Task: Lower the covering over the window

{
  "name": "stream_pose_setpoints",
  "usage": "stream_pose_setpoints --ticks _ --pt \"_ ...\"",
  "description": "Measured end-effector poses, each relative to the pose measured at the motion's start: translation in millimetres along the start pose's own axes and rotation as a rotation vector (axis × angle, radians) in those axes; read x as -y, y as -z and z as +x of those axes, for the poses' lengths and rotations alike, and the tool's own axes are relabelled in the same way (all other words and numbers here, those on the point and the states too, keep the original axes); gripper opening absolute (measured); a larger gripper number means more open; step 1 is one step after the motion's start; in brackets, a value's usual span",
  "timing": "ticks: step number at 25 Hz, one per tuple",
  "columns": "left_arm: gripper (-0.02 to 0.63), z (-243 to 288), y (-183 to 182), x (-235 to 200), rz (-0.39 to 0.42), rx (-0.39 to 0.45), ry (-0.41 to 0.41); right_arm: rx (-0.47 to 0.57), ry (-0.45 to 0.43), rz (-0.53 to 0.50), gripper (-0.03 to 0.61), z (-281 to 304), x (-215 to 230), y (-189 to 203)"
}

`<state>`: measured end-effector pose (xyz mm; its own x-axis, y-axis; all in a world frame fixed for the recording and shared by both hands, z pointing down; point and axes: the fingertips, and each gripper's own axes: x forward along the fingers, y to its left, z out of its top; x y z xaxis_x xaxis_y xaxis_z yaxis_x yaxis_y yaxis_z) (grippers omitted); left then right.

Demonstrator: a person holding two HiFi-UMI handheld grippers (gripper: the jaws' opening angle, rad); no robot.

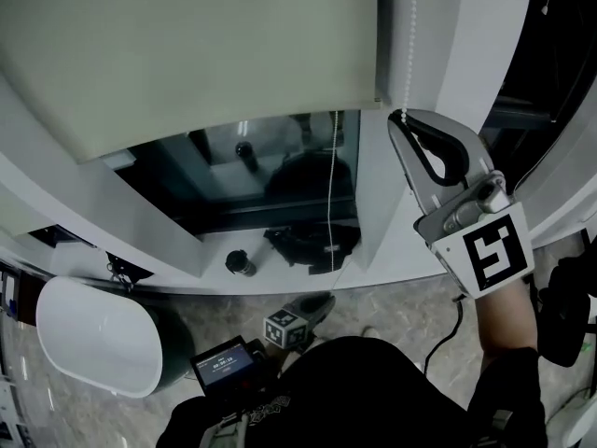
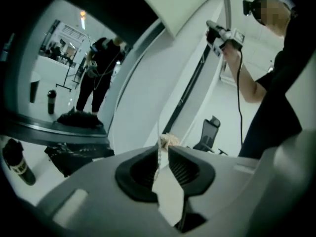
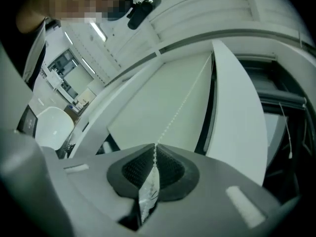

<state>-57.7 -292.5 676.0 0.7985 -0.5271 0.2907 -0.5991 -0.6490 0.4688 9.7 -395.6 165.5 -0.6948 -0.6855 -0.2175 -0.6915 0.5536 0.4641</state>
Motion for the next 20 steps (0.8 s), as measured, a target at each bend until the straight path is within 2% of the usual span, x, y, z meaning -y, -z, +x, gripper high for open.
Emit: stream_pose_setpoints --ticks 2,4,7,10,13,15,17,20 --pt "0.082 -20.5 -24.2 -2.5 0.020 0.068 -0.053 -0.062 -0.044 -0.009 0.015 -0.9 -15.9 35.2" --pt "0.084 -42.0 -44.4 -3.4 0.035 0.106 -0.107 -0.141 -0.055 -0.008 0.015 -9.4 -35.7 82.4" --pt "0.083 -63.1 -70.7 -3.1 0.030 0.169 -0.151 -0.281 -0.028 0.148 0.015 -32.3 -64.4 174.3" --pt "0.081 -63.4 -95.9 7.1 0.060 0.255 -0.109 -0.489 -0.022 0.273 0.015 -64.3 -116.2 282.6" --pt "0.080 -51.8 -123.8 25.9 0.121 0.313 -0.030 -0.742 -0.067 0.410 0.015 -112.4 -183.3 386.1" --pt "0.080 -42.6 -148.8 46.3 0.156 0.332 0.030 -0.839 -0.091 0.494 0.015 -136.8 -215.5 417.5" --pt "0.080 -34.8 -178.6 68.2 0.188 0.346 0.086 -0.846 -0.090 0.531 0.015 -142.0 -225.9 419.5" --pt "0.081 -23.5 -226.1 98.5 0.221 0.401 0.176 -0.839 -0.090 0.517 0.015 -138.6 -226.2 417.1"
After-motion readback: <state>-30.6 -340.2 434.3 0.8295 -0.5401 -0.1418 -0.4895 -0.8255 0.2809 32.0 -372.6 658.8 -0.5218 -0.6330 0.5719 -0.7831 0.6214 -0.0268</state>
